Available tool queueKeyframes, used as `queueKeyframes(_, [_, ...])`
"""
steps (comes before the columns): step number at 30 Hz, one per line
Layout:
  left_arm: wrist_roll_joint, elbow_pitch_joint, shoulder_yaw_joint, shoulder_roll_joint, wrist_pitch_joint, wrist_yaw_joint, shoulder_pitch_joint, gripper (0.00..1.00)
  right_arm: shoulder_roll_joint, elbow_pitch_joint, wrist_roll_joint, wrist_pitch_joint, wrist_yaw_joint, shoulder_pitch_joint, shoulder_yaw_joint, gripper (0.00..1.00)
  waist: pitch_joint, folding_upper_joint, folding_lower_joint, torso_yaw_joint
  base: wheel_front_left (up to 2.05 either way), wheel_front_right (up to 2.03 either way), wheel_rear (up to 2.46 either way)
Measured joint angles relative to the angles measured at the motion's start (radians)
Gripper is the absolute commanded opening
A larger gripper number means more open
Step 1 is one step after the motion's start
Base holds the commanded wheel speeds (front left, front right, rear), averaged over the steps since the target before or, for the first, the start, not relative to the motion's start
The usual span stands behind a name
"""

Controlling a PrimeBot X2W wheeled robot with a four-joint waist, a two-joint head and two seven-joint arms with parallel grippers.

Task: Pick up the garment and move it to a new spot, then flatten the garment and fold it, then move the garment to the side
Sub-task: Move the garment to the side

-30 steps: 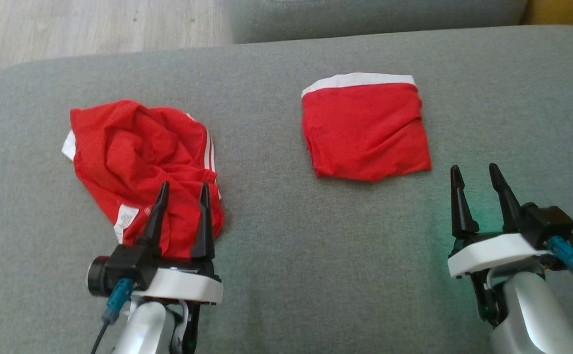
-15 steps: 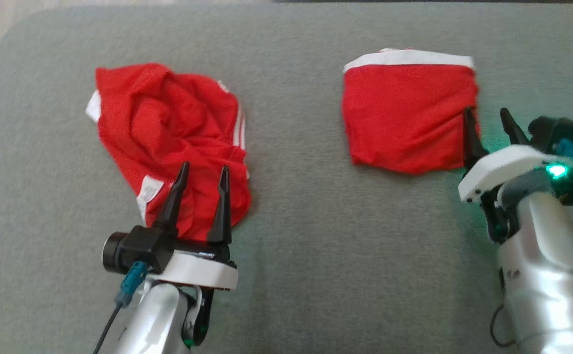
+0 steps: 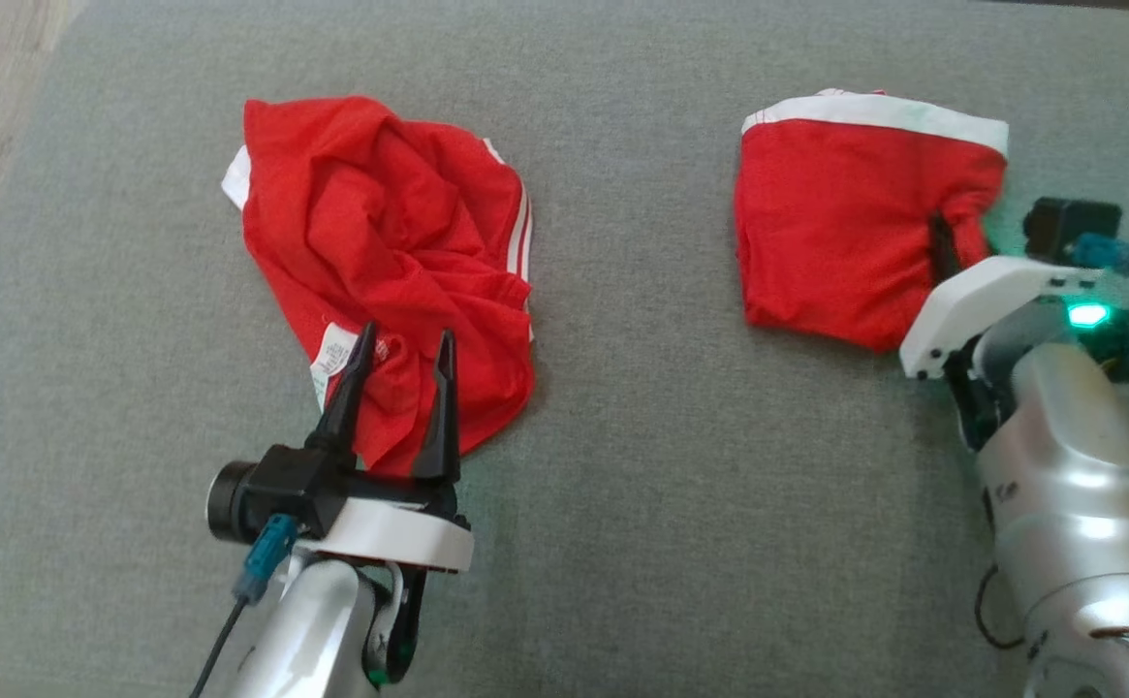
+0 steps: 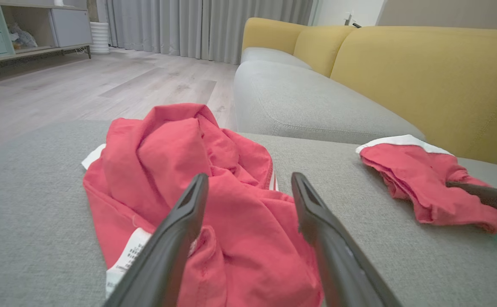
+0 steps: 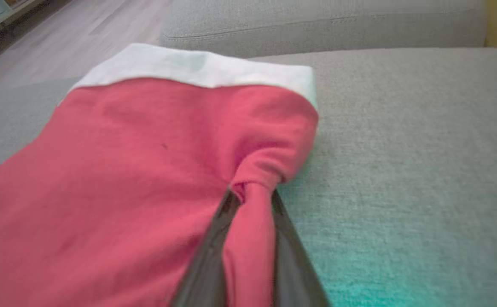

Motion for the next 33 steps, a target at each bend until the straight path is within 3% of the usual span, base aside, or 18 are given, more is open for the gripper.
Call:
queueKeyframes(6, [0.000,0.007,0.013,0.000,0.000,0.004,0.001,1.00,-0.007,0.032,-0.111,-0.055,0.000,0.004,0.051,0.00,-0.030,0.0000,0.0000,-0.033,0.00,0.00,0.00])
queueKeyframes(10, [0.001,0.007,0.028,0.000,0.000,0.004,0.002,1.00,-0.055,0.045,-0.148,-0.059,0.000,0.004,0.113,0.00,-0.050,0.0000,0.0000,-0.066,0.00,0.00,0.00])
queueKeyframes(16, [0.002,-0.011,0.031,0.000,0.000,0.004,0.003,1.00,-0.236,0.078,-0.160,-0.043,0.000,0.004,0.219,0.00,-0.052,0.0000,-0.0001,-0.099,0.00,0.00,0.00])
queueKeyframes(24, [0.002,-0.021,0.031,0.000,0.000,0.003,0.000,1.00,-0.470,0.087,-0.194,-0.007,0.000,0.003,0.246,0.00,-0.004,0.0000,0.0000,-0.093,0.00,0.00,0.00])
queueKeyframes(29, [0.003,-0.022,0.035,0.000,0.000,-0.002,-0.018,1.00,-0.574,0.065,-0.225,0.014,0.000,0.003,0.210,0.00,0.036,0.0000,0.0000,-0.078,0.00,0.00,0.00])
queueKeyframes(33, [0.004,-0.028,0.044,0.000,0.000,-0.004,-0.043,1.00,-0.612,0.042,-0.243,0.022,0.000,0.003,0.174,0.00,0.069,0.0000,0.0001,-0.066,0.00,0.00,0.00])
